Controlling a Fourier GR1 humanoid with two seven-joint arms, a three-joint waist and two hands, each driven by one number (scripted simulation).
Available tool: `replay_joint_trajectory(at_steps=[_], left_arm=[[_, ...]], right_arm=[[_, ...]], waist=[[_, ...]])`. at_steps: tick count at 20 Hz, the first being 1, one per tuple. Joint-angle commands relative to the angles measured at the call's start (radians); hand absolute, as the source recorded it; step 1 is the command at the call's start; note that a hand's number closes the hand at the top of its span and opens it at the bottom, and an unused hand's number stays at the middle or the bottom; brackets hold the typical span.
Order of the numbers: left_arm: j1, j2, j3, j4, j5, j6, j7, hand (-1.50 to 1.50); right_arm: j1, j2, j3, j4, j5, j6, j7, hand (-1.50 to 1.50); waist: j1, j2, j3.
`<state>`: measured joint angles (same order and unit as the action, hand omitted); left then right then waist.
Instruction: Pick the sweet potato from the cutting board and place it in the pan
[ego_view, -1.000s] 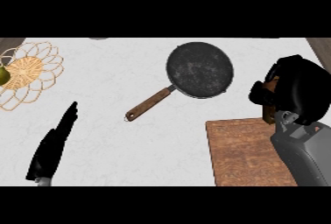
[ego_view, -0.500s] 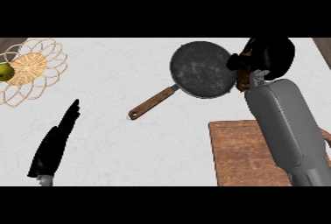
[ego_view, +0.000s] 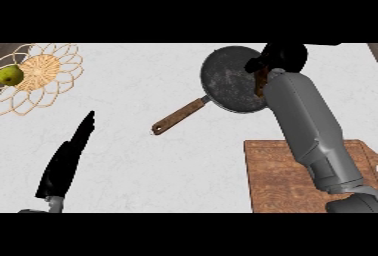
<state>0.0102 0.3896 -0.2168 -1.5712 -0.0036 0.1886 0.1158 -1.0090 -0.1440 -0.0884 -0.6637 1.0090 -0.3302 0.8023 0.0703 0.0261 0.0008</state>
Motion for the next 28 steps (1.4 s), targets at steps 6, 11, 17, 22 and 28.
replay_joint_trajectory(at_steps=[6, 11, 17, 22, 28], left_arm=[[-0.054, 0.002, 0.018, -0.017, 0.004, -0.009, 0.032, 0.0], [-0.02, -0.036, -0.04, -0.008, -0.036, 0.003, 0.004, 0.0], [-0.031, -0.026, -0.01, 0.001, -0.01, -0.017, 0.009, 0.0], [-0.046, 0.0, 0.019, 0.022, -0.018, -0.024, 0.004, 0.0], [0.022, -0.056, -0.011, -0.005, -0.06, 0.038, 0.023, 0.0]], right_arm=[[-0.039, 0.044, -0.24, 0.194, -0.244, -0.069, -0.129, -1.5], [-0.05, 0.082, -0.324, 0.223, -0.32, -0.217, -0.252, -1.5], [-0.04, 0.081, -0.374, 0.181, -0.35, -0.453, -0.465, -1.5], [-0.059, 0.036, -0.457, 0.186, -0.408, -0.59, -0.528, -1.5], [0.024, 0.02, -0.521, 0.138, -0.488, -0.678, -0.628, -1.5]], waist=[[0.01, 0.013, 0.005], [0.03, 0.018, 0.004], [0.021, 0.013, 0.003], [0.004, 0.008, 0.002], [-0.042, -0.016, 0.001]])
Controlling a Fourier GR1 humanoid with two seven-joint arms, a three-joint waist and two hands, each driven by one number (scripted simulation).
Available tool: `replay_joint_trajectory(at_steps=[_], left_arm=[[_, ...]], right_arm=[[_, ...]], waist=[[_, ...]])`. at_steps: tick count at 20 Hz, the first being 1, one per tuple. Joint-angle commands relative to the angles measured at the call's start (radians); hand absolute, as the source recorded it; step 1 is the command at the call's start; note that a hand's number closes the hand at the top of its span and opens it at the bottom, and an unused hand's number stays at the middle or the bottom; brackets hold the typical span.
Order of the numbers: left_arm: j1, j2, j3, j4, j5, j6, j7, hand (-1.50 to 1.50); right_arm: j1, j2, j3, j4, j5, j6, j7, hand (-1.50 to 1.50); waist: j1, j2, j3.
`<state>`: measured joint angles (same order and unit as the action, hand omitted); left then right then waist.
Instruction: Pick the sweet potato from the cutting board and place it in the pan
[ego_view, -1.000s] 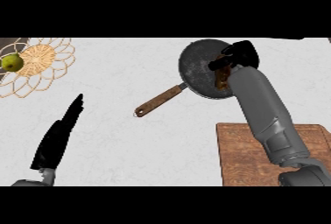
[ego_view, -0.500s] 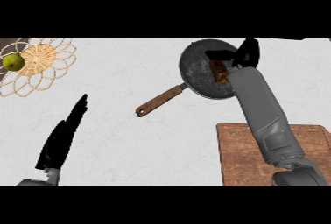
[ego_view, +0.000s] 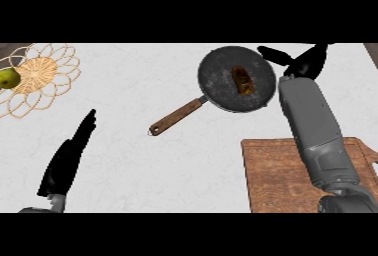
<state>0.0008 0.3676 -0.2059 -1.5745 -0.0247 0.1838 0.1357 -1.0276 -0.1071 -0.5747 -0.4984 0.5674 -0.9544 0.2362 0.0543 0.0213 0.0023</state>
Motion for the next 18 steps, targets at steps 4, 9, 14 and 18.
replay_joint_trajectory(at_steps=[4, 9, 14, 18], left_arm=[[0.047, 0.042, 0.076, -0.019, 0.03, -0.027, 0.009, 0.0], [0.116, 0.019, 0.069, -0.061, 0.002, -0.009, 0.003, 0.0], [0.058, 0.013, 0.086, -0.028, 0.003, -0.024, 0.025, 0.0], [0.117, 0.002, 0.078, -0.098, -0.012, -0.008, 0.05, 0.0]], right_arm=[[0.165, -0.009, -0.032, -0.148, -0.107, -0.016, -0.167, -1.5], [0.389, 0.014, 0.059, -0.397, -0.102, 0.086, -0.138, -1.5], [0.61, 0.048, 0.163, -0.716, -0.036, 0.174, 0.012, -1.5], [0.801, 0.008, 0.183, -0.978, -0.05, 0.299, 0.098, -1.5]], waist=[[-0.048, -0.023, -0.001], [-0.069, -0.031, -0.003], [-0.088, -0.034, -0.004], [-0.077, -0.033, -0.004]])
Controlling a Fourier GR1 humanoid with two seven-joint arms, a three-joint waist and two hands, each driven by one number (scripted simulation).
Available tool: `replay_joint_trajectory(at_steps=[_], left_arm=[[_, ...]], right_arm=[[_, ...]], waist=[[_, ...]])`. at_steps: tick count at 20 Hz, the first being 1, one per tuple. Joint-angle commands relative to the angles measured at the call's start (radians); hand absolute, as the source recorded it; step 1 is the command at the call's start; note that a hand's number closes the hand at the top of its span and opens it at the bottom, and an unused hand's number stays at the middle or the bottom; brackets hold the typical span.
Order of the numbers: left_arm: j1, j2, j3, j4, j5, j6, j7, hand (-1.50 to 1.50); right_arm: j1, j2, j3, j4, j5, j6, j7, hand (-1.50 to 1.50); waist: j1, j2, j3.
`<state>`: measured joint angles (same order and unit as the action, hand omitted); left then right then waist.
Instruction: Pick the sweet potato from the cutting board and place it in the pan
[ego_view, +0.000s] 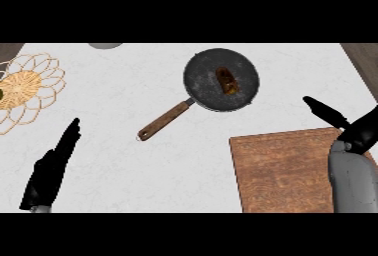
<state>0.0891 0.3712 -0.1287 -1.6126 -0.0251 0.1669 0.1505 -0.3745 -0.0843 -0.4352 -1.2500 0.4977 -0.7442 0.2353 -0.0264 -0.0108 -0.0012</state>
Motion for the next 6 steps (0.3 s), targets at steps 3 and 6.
replay_joint_trajectory(at_steps=[3, 6], left_arm=[[-0.037, -0.009, 0.018, 0.035, 0.0, -0.028, 0.006, 0.0], [0.029, -0.045, -0.006, -0.002, -0.031, -0.009, -0.029, 0.0]], right_arm=[[0.295, -0.032, 0.035, -0.404, -0.032, 0.176, 0.137, -1.5], [0.44, 0.0, 0.033, -0.5, -0.114, 0.213, 0.063, -1.5]], waist=[[0.0, 0.004, 0.0], [0.013, 0.007, 0.001]])
